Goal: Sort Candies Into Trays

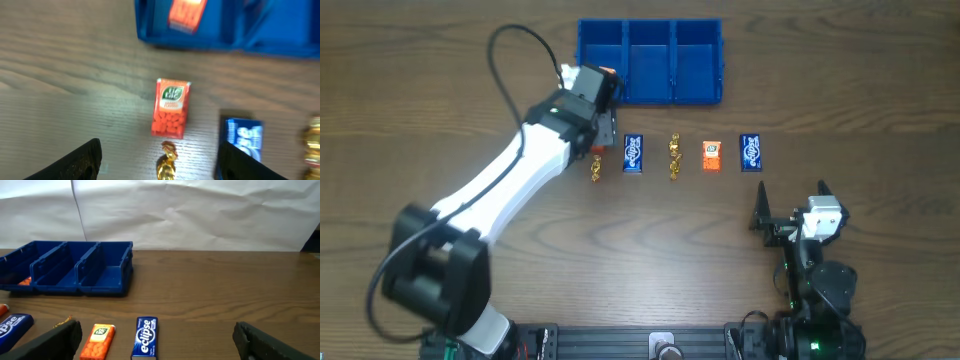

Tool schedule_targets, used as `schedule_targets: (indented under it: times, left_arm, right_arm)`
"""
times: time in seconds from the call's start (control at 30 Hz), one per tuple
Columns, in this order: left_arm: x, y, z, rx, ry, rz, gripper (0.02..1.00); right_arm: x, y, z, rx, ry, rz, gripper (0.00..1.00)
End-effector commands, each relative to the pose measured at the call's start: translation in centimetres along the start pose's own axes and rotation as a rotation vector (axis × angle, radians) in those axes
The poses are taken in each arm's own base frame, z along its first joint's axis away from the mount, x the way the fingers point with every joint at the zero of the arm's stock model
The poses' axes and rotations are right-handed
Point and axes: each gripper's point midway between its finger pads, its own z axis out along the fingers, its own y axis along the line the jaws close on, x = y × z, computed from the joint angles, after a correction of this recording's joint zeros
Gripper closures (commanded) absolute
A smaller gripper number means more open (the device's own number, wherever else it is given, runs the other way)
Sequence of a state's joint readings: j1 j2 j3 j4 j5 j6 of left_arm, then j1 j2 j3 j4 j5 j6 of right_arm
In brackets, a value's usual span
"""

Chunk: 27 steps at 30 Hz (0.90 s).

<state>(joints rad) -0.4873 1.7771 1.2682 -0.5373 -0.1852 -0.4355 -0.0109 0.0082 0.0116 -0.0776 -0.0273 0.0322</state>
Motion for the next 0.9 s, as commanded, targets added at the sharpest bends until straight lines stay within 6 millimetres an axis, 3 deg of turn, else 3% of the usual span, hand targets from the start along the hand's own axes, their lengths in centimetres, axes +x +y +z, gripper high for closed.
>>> schedule_targets:
  times: [0.03, 0.4, 0.9]
  left_arm:
    - [0.7, -0.9, 2.8, 0.03, 0.052, -0.032, 0.27]
    - [2.7, -1.4, 6.9, 0.038, 0.125, -0.008, 0.299]
    - [2.6, -0.9, 8.1, 0.096, 0.153, 0.066, 0.323]
  right_arm:
    - [0.2, 0.0, 0.0, 0.0, 0.002, -0.014, 0.001]
    - [0.2, 0.0, 0.0, 0.0, 0.002, -0.014, 0.001]
    - [0.2, 0.0, 0.0, 0.001, 0.002, -0.014, 0.001]
